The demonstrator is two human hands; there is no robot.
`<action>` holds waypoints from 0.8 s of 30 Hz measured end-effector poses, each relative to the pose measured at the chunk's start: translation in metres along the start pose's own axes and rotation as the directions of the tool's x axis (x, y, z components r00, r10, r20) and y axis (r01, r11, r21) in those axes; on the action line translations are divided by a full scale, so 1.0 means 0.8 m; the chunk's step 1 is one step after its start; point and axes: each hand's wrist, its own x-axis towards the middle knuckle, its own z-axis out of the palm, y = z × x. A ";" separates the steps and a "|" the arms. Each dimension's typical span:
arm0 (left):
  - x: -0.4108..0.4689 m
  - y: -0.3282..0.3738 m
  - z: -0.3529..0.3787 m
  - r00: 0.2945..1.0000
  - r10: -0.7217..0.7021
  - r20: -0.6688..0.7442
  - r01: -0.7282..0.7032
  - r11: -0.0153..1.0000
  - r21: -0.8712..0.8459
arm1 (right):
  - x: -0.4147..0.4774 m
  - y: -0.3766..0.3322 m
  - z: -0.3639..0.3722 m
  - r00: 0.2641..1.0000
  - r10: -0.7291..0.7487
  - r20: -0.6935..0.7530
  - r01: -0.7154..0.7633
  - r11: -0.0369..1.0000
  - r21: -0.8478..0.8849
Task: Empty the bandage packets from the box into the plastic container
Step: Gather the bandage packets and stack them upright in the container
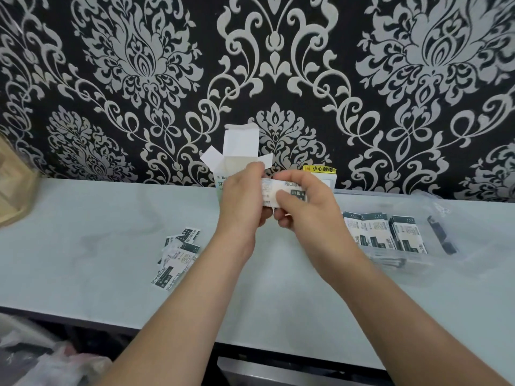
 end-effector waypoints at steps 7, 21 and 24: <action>0.003 0.004 0.006 0.943 0.264 0.202 -0.293 0.947 0.130 | 0.012 -0.016 -0.047 0.938 0.291 0.187 -0.346 0.778 0.525; -0.005 -0.014 0.058 0.939 0.119 0.324 -0.174 0.974 0.147 | 0.017 -0.020 -0.116 0.977 0.213 -0.031 -0.187 0.912 0.366; -0.007 -0.020 0.068 0.903 0.116 0.414 -0.222 0.950 0.219 | 0.016 -0.017 -0.124 0.977 0.196 -0.088 -0.182 0.973 0.144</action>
